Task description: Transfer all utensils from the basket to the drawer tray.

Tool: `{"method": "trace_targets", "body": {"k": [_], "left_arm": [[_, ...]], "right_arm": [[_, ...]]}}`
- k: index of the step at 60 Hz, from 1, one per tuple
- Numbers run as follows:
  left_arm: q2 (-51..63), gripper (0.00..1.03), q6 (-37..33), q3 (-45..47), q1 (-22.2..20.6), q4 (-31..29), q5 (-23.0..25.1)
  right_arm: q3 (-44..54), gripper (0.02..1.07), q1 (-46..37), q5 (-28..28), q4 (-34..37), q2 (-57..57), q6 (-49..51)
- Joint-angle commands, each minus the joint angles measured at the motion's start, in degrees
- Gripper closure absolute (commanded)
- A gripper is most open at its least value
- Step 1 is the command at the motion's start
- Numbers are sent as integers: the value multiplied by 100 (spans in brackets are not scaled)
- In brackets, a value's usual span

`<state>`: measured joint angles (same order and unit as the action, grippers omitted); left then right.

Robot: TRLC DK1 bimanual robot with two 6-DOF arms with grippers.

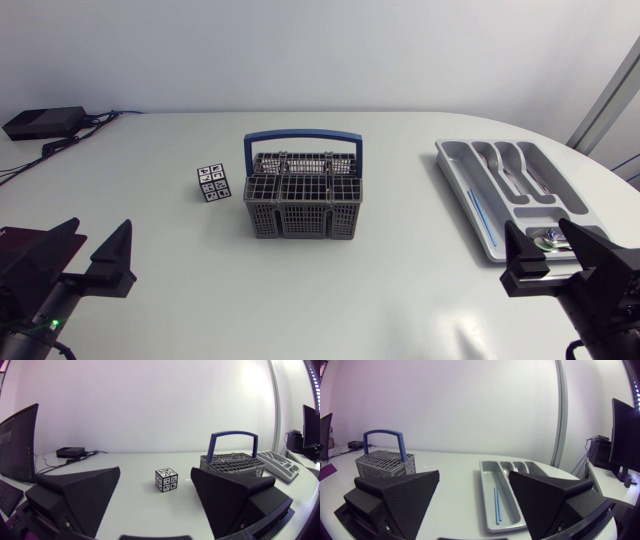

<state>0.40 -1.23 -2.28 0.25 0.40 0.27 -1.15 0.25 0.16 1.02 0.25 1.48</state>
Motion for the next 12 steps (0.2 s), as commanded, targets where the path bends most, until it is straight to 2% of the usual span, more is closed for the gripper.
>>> {"method": "trace_targets", "body": {"k": [1,12], "left_arm": [[-40,5,123,228,-25,-40,-27],[-40,4,123,228,-25,-40,-27]], "right_arm": [[115,7,-25,-16,-102,-25,-148],[115,7,-25,-16,-102,-25,-148]]}}
